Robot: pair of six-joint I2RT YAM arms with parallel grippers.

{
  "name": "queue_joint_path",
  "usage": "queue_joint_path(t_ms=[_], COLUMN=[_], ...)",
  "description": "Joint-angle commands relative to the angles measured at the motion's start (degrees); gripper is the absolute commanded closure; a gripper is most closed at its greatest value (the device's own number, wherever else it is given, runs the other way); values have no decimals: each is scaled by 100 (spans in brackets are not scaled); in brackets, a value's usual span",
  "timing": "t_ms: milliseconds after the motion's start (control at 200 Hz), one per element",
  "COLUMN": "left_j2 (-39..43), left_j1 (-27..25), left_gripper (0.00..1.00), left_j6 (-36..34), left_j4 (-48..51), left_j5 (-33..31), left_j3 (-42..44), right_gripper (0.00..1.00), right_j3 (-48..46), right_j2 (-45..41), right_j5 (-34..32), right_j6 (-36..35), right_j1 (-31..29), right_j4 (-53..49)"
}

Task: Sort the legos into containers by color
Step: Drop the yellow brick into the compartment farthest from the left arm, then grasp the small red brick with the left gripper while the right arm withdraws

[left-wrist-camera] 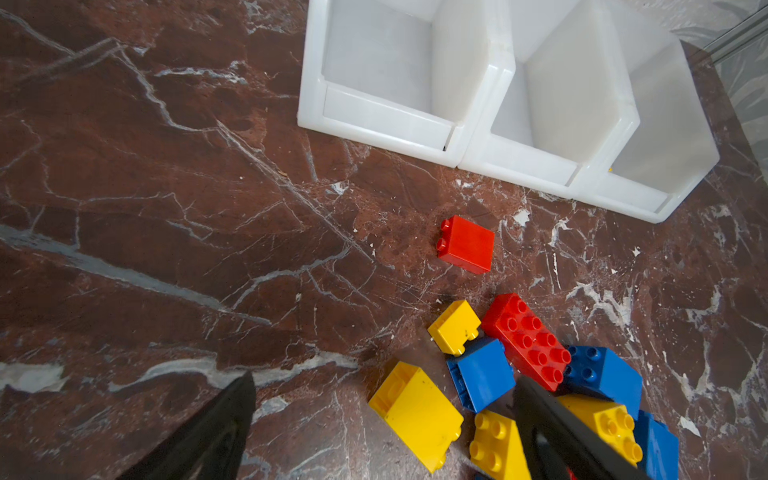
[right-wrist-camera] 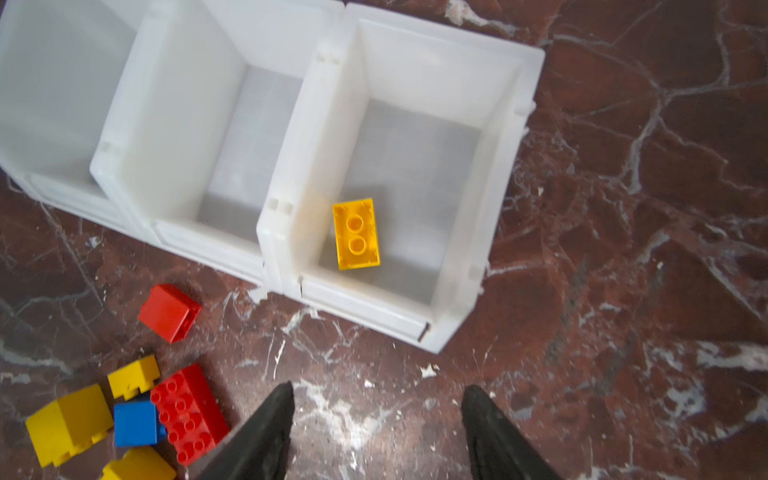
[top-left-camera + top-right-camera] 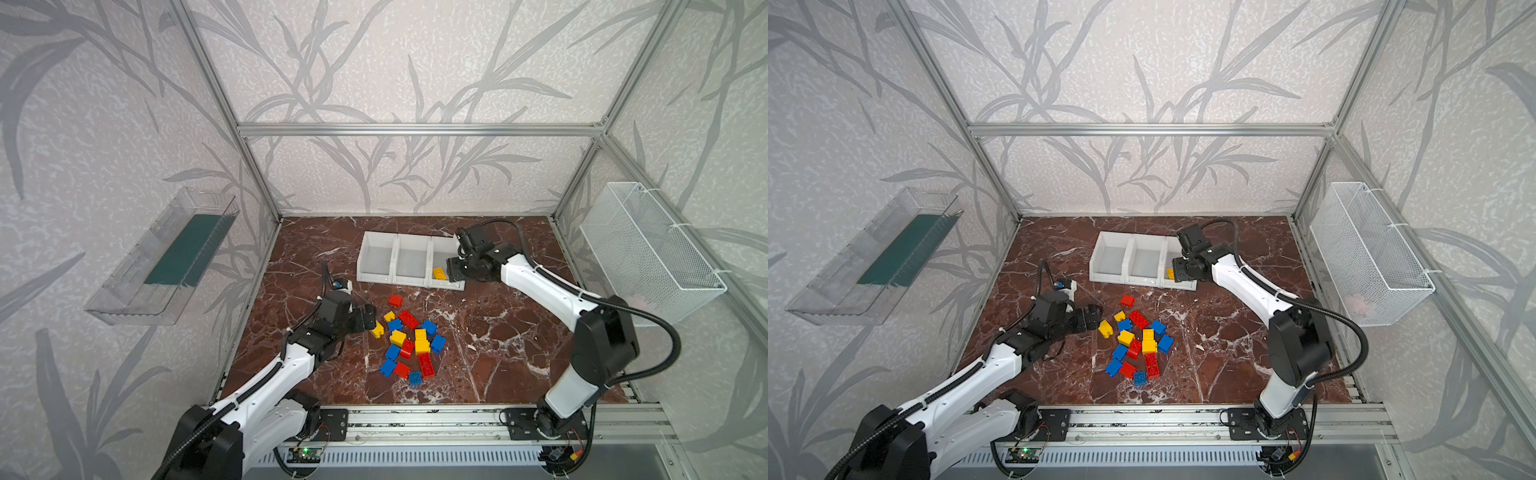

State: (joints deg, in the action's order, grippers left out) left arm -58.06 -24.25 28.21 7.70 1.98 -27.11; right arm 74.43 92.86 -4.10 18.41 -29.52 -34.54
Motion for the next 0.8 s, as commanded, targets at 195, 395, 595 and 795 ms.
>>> queue_joint_path(t_ms=[195,395,595,795], left_j2=[-1139,-2271,-3407,-4118], left_j1=[-241,-441,-570,-643], left_gripper=[6,7,15,19], left_j6=[-235,-678,-1072,-1207], left_j4=[-200,-2,664,908], left_j5=[230,310,259,58], left_j3=[-734,-1569,-2555,-3022], right_gripper=[34,34,34,34], right_j3=[-1875,-2308,-2436,-2650], right_j2=[-1949,-2505,-2705,-2896], right_j5=[-29,-159,-188,-124], right_j6=[759,1019,1135,1236], right_j1=[-77,-95,-123,-131], right_j4=[-229,-361,-376,-288])
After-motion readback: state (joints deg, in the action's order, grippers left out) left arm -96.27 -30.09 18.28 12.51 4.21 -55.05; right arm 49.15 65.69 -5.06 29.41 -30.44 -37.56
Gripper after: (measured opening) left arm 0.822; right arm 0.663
